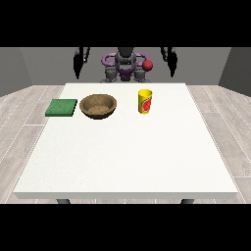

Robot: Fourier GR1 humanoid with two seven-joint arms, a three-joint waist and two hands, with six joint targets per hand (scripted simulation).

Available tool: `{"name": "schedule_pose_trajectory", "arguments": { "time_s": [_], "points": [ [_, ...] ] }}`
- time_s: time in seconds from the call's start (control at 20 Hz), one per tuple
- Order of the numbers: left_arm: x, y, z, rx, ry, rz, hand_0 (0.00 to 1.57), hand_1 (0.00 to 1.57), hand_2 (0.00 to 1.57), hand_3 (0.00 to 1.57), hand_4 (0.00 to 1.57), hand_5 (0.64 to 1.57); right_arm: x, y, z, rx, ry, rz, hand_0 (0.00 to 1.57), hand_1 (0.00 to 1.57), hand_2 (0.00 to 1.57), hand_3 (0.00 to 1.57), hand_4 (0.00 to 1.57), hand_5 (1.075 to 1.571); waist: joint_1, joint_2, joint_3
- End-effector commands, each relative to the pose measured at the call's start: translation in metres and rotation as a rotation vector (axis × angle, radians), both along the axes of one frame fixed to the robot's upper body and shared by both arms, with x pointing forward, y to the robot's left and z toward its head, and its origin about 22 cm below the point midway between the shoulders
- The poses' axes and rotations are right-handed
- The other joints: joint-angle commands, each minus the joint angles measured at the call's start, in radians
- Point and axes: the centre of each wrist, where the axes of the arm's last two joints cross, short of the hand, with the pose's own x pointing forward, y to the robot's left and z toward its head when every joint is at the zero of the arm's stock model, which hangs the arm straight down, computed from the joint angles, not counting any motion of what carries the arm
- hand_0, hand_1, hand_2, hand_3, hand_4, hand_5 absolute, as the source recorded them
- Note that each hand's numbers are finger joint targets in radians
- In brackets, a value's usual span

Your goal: Pick the cup and pour the ball into the bowl, then pick the bowl and place it on the pad

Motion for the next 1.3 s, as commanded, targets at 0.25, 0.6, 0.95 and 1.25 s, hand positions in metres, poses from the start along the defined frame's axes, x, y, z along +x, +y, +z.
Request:
{"name": "schedule_pose_trajectory", "arguments": {
  "time_s": [0.25,0.6,0.95,1.25],
  "points": [
    [0.004,0.008,0.034,0.027,-0.02,0.001,0.0,0.0,0.0,0.0,0.66,1.566,0.003,-0.006,0.033,-0.018,-0.015,0.009,0.0,0.0,0.0,0.0,0.87,1.533,-0.001,-0.278,-0.0174],
    [0.003,-0.054,0.06,-0.191,0.153,0.099,0.0,0.0,0.0,0.0,0.62,1.564,-0.024,0.023,0.065,0.238,0.153,0.028,0.0,0.0,0.0,0.0,0.86,1.531,-0.118,-0.349,-0.0211],
    [0.027,-0.08,0.09,-0.141,-0.093,0.096,0.0,0.0,0.0,0.0,0.6,1.556,-0.019,0.019,0.095,0.219,-0.072,0.072,0.0,0.0,0.0,0.0,0.76,1.551,-0.139,-0.1,-0.0209],
    [0.057,-0.059,0.098,-0.098,-0.302,0.089,0.0,0.0,0.0,0.0,0.55,1.526,0.01,0.024,0.11,0.226,-0.288,0.076,0.0,0.0,0.0,0.09,0.71,1.545,-0.125,0.153,-0.0212]
  ]
}}
